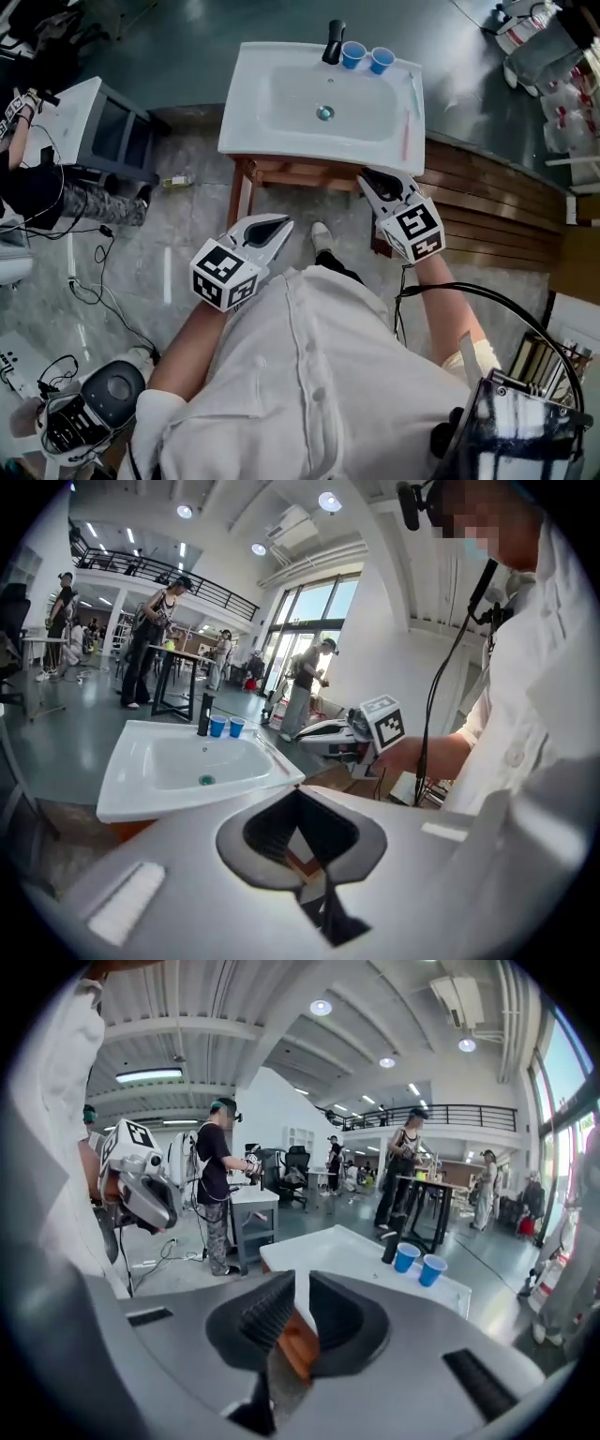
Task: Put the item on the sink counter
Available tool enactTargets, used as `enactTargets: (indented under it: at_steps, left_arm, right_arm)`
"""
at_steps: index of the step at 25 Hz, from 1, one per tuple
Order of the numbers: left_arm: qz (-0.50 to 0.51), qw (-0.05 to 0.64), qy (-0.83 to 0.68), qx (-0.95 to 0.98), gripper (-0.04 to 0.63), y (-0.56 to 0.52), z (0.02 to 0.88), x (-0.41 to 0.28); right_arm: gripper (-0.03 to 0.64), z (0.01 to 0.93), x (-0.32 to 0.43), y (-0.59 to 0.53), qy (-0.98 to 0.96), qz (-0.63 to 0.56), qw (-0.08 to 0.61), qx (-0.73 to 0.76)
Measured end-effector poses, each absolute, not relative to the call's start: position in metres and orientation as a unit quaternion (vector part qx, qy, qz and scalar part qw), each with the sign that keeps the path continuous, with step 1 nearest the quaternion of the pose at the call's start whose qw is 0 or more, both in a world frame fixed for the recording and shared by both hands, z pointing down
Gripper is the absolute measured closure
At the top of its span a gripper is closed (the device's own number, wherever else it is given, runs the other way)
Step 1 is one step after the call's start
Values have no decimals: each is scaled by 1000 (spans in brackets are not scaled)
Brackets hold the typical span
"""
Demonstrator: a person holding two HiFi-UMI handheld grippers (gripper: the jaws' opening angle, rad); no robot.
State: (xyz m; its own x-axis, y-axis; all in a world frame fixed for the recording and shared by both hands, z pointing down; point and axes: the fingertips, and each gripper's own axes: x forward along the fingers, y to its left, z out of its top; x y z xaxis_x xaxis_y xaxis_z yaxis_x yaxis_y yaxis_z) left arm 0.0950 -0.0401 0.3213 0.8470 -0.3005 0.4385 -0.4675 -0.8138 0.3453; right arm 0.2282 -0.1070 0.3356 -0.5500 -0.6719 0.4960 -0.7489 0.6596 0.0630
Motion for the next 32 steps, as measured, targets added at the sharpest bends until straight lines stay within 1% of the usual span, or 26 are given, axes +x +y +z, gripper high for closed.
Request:
enactTargets:
  at_steps: [1,3,4,8,14,17,21,25,32]
  left_arm:
    - [181,225,-214,933,589,-51,318,100]
    - [172,227,-234,930,589,-69,315,109]
    - [170,228,-244,927,589,-78,315,112]
    - [169,236,-282,914,589,-102,321,113]
    - [166,251,-343,890,589,-124,328,105]
    - [161,259,-366,879,589,-130,326,90]
    - [156,271,-383,869,589,-137,319,59]
    - [159,270,-403,860,589,-142,340,72]
    - [157,273,-413,855,589,-153,344,73]
  right_arm:
    - [597,338,236,-126,-878,72,254,400]
    - [520,344,251,-165,-878,56,273,389]
    - [514,347,258,-185,-876,45,286,385]
    - [515,366,279,-264,-864,-3,340,370]
    - [515,411,299,-366,-843,-41,416,340]
    - [515,422,299,-404,-829,-53,450,328]
    - [515,431,289,-435,-810,-57,491,314]
    - [515,470,306,-460,-803,-64,520,285]
    - [515,497,308,-477,-784,-51,568,245]
